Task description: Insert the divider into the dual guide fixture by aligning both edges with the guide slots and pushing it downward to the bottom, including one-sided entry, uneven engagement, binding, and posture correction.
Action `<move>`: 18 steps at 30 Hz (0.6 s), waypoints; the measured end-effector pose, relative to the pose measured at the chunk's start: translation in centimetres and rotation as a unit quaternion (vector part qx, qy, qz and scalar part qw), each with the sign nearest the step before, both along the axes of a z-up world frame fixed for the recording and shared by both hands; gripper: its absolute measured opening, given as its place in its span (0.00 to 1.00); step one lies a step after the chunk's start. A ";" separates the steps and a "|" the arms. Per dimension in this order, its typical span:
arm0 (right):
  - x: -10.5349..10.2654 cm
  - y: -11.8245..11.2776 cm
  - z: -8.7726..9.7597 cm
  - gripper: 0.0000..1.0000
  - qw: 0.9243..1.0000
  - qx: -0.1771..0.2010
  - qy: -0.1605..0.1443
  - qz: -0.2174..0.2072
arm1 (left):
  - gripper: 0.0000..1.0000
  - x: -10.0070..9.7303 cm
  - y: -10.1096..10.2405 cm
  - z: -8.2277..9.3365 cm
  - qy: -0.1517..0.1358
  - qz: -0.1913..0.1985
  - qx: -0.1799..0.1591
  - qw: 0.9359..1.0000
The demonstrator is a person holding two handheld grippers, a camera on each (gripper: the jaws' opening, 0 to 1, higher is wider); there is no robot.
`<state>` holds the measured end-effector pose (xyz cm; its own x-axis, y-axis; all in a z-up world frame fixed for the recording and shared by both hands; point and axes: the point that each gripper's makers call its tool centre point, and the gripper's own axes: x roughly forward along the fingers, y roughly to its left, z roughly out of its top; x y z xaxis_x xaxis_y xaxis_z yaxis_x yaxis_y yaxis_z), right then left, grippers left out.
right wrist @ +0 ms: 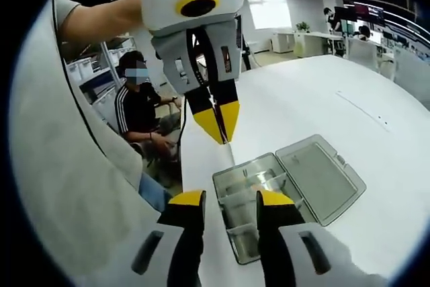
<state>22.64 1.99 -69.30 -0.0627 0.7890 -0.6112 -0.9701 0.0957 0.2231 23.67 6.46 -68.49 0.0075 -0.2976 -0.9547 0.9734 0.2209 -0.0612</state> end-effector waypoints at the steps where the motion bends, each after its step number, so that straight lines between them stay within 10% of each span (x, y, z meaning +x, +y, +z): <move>1: 0.0 0.0 0.0 0.27 1.000 0.000 0.000 0.001 | 0.00 0.1 0.1 -0.1 0.000 -0.001 0.003 1.000; 18: -0.2 -0.9 -0.1 0.34 1.000 -0.014 -0.009 -0.001 | 0.00 0.6 0.3 -1.3 0.006 -0.003 0.032 0.999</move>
<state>22.43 1.12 -69.43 -0.0504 0.7720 -0.6336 -0.9738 0.1029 0.2028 24.30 6.75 -69.76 -0.0052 -0.2353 -0.9719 0.9740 0.2188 -0.0581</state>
